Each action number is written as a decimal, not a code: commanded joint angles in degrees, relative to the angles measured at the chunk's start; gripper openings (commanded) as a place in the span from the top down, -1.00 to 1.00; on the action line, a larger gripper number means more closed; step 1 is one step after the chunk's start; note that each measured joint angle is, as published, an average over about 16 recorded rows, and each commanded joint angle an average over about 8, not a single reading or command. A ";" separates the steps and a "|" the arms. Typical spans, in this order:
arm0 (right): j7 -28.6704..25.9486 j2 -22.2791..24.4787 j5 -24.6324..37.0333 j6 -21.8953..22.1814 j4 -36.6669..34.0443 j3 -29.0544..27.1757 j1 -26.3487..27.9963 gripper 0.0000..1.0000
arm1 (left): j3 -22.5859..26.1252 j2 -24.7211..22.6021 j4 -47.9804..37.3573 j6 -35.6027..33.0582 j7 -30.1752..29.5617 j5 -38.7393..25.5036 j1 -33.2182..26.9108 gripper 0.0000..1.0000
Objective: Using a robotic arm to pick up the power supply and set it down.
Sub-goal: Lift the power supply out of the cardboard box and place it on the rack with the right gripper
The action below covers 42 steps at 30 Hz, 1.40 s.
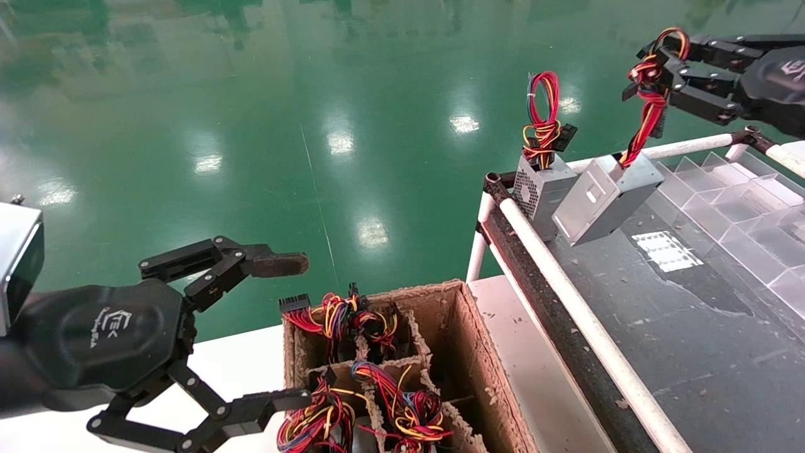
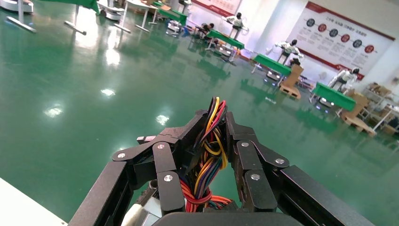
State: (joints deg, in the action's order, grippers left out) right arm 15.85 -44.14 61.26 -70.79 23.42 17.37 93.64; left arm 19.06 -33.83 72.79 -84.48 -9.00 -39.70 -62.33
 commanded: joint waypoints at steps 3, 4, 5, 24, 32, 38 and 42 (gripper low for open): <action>0.52 -0.72 0.49 1.30 -0.85 0.20 -0.03 1.00 | 0.00 0.00 0.00 0.00 0.00 0.00 0.00 -1.00; 0.68 -0.96 0.62 1.52 -1.18 0.27 0.12 1.00 | 0.01 0.00 0.00 0.00 0.00 0.00 0.00 -1.00; 0.84 -1.19 0.76 1.71 -1.52 0.35 0.28 1.00 | 0.01 0.00 0.00 0.00 0.00 0.00 0.00 -1.00; 6.98 -6.29 3.51 6.01 -9.01 1.71 4.49 1.00 | 0.03 0.01 0.00 0.01 0.01 0.02 -0.01 -1.00; 9.44 -8.07 3.98 6.18 -12.89 1.98 6.11 1.00 | 0.04 0.01 0.00 0.02 0.02 0.03 -0.01 -1.00; 11.10 -9.36 4.17 6.73 -15.30 2.08 7.09 1.00 | 0.05 0.02 0.00 0.02 0.02 0.03 -0.01 -1.00; 12.09 -10.24 4.49 7.76 -16.89 2.26 7.79 1.00 | 0.05 0.02 0.00 0.02 0.02 0.03 -0.01 -1.00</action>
State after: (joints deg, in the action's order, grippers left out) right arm 27.78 -54.16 65.73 -63.30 6.63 19.62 101.37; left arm 19.11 -33.81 72.79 -84.46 -8.97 -39.67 -62.35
